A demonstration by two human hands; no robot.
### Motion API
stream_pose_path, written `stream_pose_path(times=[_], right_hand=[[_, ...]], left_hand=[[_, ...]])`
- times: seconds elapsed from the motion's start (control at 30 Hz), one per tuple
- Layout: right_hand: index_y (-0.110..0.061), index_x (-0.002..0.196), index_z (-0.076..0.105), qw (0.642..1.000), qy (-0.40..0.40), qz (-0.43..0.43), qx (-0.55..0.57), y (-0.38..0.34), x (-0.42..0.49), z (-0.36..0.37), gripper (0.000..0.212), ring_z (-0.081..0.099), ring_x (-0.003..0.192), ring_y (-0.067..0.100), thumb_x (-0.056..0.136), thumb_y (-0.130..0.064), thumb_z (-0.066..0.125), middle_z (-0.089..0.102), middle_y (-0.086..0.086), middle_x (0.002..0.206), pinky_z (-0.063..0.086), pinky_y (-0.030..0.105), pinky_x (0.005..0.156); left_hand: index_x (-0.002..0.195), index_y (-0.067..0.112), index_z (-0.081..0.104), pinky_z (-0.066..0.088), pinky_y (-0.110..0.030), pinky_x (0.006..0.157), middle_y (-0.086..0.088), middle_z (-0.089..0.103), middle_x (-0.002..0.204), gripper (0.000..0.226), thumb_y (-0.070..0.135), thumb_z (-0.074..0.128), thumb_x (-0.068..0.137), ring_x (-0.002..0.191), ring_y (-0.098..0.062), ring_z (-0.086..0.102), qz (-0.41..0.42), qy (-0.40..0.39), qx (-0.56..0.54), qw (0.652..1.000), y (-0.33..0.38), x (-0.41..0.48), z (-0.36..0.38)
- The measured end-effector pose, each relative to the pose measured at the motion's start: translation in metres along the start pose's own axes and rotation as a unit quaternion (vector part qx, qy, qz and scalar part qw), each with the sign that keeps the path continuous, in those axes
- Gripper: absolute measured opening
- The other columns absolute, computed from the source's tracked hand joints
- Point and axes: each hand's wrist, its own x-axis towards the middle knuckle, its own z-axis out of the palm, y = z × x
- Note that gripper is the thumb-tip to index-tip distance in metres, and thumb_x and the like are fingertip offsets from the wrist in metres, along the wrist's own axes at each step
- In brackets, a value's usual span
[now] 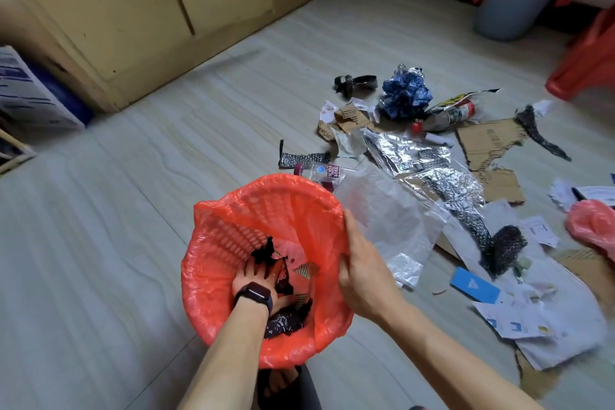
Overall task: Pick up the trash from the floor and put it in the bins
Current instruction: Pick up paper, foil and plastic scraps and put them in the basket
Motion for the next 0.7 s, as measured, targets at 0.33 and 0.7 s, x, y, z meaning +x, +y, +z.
stream_pose_path(times=[0.33,0.7], right_hand=[[-0.024,0.158,0.011,0.999,0.004,0.012,-0.036,-0.007,-0.014,-0.025,0.066,0.034,0.141,0.018,0.102,-0.043,0.042,0.034,0.002,0.157,0.031,0.034,0.115],[-0.017,0.145,0.040,0.967,0.154,0.203,-0.030,0.098,-0.152,-0.124,0.058,0.048,0.127,0.022,0.093,-0.040,0.054,0.053,0.004,0.139,0.040,0.038,0.105]], left_hand=[[0.123,0.027,0.061,0.050,-0.039,0.092,-0.004,0.064,0.125,0.051,0.058,0.038,0.089,0.114,-0.027,0.060,0.057,0.119,-0.137,0.982,-0.021,-0.060,-0.059],[0.111,0.032,0.064,0.043,-0.029,0.081,0.010,0.068,0.109,0.023,0.036,0.050,0.094,0.106,-0.015,0.061,0.275,0.338,-0.142,0.889,0.128,-0.173,-0.131]])
